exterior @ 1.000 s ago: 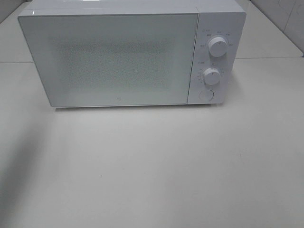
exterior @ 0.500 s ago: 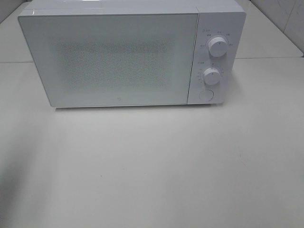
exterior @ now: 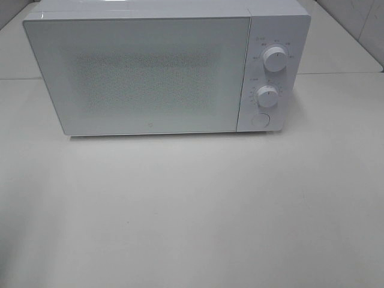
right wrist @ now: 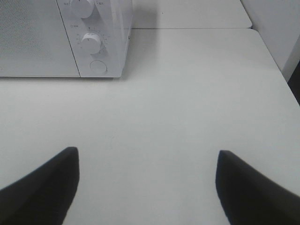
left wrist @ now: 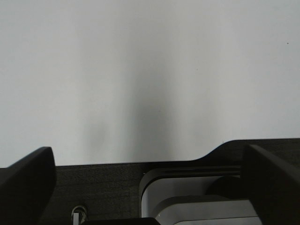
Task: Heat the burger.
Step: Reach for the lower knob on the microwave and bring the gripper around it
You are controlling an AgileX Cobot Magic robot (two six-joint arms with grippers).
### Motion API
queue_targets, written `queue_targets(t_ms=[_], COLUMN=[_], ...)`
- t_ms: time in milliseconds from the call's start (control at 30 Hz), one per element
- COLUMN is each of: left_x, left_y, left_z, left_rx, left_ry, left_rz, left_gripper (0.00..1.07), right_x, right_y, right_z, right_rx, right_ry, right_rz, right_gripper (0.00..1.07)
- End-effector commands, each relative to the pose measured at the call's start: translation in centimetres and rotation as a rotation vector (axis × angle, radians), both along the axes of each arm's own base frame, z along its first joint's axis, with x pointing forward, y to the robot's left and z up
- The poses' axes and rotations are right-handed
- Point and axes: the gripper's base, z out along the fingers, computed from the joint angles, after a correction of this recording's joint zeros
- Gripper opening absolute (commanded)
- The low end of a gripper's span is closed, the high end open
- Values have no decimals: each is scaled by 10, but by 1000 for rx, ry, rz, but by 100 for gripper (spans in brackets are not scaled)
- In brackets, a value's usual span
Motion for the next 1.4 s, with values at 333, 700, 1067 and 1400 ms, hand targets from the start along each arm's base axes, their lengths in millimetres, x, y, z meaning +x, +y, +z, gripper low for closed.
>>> queue_targets(t_ms=[333,700,1067,1400], left_x=[-39,-93,-109,-109], left_y=[1,-1,-1,-1], left_z=[17,28,28,28], left_rx=[-2,-38,-37,-37], left_ry=[-249,-603,-704,-703], left_rz=[3,-5,-8,-8], left_gripper=[100,100,100,100], right_x=[-4,-4,-4,-4], right_y=[0,0,0,0], right_z=[0,0,0,0], right_rx=[6,6,6,6], right_ry=[-36,-36,-36,-36], right_rz=[-4,-4,-3,-3], right_gripper=[71,71,71,71])
